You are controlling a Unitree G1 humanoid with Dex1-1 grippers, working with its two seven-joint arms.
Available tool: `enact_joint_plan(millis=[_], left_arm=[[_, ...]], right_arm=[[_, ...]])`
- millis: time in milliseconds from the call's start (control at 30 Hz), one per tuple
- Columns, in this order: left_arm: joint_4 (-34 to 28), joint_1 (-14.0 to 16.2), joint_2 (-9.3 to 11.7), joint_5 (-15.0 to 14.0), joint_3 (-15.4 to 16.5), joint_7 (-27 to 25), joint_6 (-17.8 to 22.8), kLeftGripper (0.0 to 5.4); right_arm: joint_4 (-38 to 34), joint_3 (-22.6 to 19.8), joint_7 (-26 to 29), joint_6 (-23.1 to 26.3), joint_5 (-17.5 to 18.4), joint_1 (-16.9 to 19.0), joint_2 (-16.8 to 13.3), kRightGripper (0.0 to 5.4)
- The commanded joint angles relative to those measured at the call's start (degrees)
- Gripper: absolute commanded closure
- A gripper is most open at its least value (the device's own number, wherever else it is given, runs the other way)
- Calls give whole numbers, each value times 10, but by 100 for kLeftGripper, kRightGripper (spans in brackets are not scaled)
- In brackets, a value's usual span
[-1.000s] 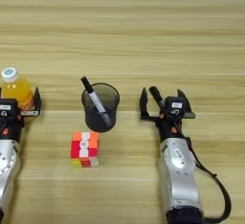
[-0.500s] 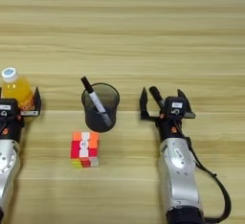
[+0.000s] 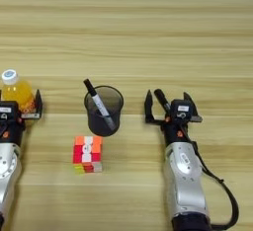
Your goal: Move the objects on the table
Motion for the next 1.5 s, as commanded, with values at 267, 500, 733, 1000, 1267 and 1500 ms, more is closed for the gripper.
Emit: enact_joint_plan(millis=[267,500,733,1000,1267,1500], left_arm=[[-2,1,-1,3,-2,4,9,0],[-3,1,-1,0,-3,0,7,0],[2,2,-2,-10,-6,-18,-5,51],[26,-12,-7,-12,-6,-21,-13,123],[89,-59,-12,-14,-4,-26,-29,190],[189,-125,-9,-11,-1,-23,-53,200]], right_arm=[[-5,-4,3,7,5,-2,-4,3],[-2,-3,3,6,4,-3,-3,3],[-3,-3,2,7,4,-1,-2,0],[-3,-4,2,7,5,-2,-3,0],[2,-4,2,7,5,-7,-3,0],[8,-5,1,4,4,-11,-1,0]])
